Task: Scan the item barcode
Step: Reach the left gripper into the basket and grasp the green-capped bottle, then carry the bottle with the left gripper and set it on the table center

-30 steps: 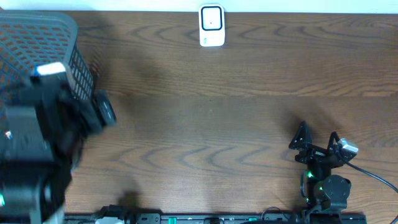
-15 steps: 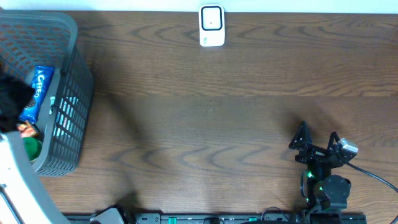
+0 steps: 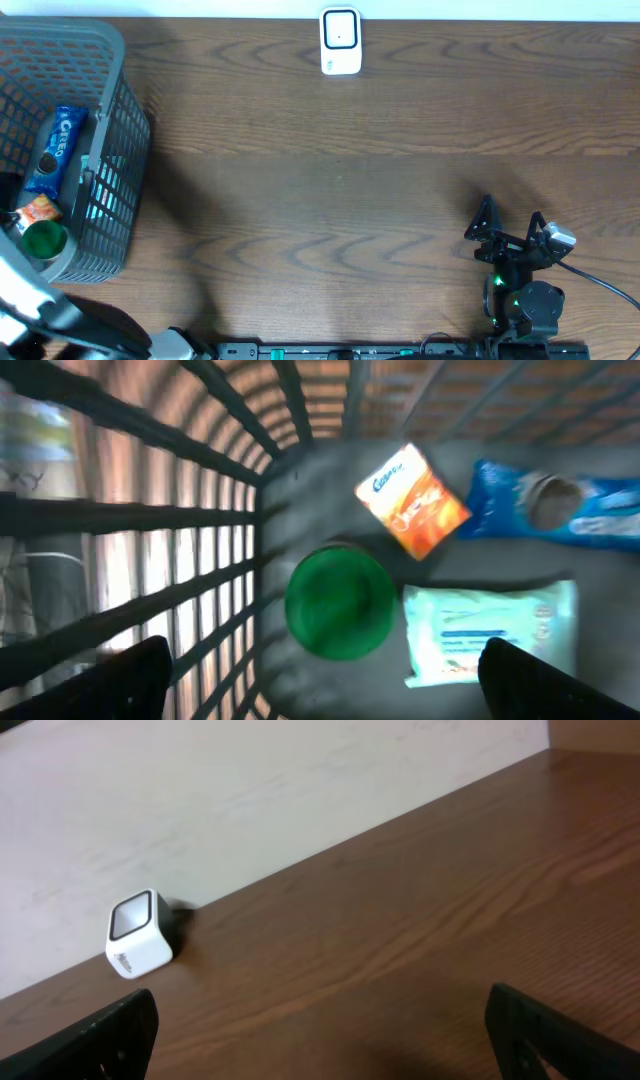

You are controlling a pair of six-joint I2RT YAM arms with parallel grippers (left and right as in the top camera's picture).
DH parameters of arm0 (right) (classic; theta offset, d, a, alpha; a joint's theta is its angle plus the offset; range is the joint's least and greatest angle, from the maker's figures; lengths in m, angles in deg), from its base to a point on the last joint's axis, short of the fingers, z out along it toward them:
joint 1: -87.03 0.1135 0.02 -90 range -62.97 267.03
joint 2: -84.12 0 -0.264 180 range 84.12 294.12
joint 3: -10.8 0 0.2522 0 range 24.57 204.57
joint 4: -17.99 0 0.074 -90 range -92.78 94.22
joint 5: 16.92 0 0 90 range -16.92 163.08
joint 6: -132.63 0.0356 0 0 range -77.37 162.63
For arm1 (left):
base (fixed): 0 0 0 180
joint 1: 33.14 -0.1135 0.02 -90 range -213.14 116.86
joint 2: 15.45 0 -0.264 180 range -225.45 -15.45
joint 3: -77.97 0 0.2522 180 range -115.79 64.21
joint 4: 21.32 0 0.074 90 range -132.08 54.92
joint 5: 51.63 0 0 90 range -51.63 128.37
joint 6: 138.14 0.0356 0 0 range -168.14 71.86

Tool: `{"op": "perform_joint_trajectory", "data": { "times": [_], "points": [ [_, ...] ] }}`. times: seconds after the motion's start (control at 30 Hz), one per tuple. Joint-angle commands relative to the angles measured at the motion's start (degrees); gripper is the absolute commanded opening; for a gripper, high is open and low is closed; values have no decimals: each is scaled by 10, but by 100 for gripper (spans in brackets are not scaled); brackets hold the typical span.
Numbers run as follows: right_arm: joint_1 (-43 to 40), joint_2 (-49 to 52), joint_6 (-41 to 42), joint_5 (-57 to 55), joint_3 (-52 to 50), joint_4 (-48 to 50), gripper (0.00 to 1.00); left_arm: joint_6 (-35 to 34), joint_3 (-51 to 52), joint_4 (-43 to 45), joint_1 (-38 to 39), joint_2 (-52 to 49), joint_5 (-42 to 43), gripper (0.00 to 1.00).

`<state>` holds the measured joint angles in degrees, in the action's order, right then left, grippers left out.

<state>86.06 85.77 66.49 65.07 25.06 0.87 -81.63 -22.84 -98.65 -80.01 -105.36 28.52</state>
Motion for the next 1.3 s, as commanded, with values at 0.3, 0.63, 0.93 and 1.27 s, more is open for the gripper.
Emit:
{"op": "perform_joint_trajectory", "data": {
  "times": [0.3,0.63,0.93,1.27],
  "points": [
    [7,-1,-6,-7,-2,-1,99,54,34,55,-2,-87,6,98],
    [7,-1,-6,-7,-2,-1,99,54,34,61,-2,-149,28,98],
    [7,-1,-6,-7,-2,-1,99,54,47,64,-2,-180,33,98],
    [7,-1,-6,-7,-2,-1,99,54,111,92,-2,-180,57,86]
  ]
}}
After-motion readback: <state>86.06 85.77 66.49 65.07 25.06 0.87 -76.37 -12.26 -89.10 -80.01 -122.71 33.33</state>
